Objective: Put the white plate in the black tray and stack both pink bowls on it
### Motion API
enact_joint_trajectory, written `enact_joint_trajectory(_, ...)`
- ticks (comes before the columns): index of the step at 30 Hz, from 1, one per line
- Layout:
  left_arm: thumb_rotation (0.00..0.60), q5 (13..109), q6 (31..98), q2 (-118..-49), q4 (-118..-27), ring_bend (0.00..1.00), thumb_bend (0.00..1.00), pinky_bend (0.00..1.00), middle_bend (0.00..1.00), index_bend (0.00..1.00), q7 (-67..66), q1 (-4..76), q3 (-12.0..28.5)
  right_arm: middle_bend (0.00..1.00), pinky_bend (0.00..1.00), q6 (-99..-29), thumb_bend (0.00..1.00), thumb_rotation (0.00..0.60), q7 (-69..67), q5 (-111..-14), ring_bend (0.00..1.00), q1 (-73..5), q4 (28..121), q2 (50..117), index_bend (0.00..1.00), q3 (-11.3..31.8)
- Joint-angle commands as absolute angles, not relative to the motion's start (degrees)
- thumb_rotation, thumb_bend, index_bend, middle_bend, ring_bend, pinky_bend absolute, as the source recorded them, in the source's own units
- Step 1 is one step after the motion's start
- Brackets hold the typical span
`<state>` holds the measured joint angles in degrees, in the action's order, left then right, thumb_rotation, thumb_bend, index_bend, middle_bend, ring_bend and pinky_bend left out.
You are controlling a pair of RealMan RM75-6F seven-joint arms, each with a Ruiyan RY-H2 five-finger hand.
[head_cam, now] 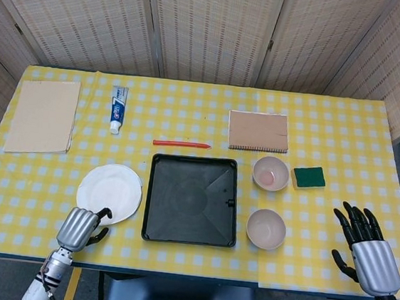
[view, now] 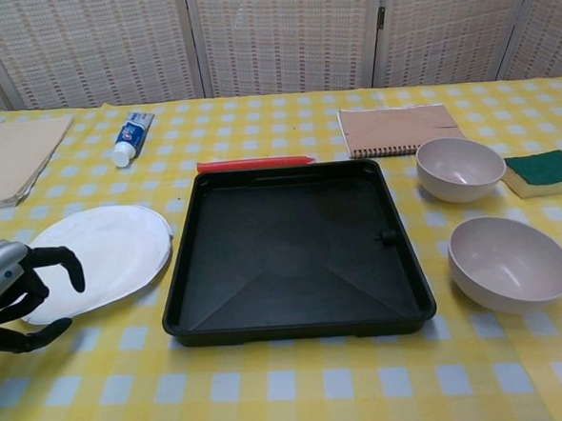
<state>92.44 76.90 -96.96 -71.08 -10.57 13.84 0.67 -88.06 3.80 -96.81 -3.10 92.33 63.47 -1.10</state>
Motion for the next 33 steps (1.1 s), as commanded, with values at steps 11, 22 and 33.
enact_joint_trajectory(11, 0.600, 89.2, 76.0, -99.7, -68.1, 1.00, 0.36, 1.00, 1.00, 0.47, -11.5, 14.2, 1.4, 0.00, 0.00, -87.7, 0.36, 0.600, 3.7, -96.5, 0.00, -3.1, 92.6, 63.0, 0.00, -1.2)
enact_joint_trajectory(22, 0.600, 87.1, 76.2, -101.9, -64.6, 1.00, 0.41, 1.00, 1.00, 0.50, -11.0, 14.3, 2.2, 0.00, 0.00, -87.7, 0.36, 0.600, 3.7, -96.5, 0.00, -3.2, 92.7, 62.9, 0.00, -1.2)
enact_joint_trajectory(33, 0.600, 87.6, 78.4, -103.7, -60.9, 1.00, 0.51, 1.00, 1.00, 0.59, -10.6, 14.3, 2.0, 0.00, 0.00, -87.5, 0.36, 0.600, 3.8, -96.4, 0.00, -3.2, 92.8, 62.9, 0.00, -1.3)
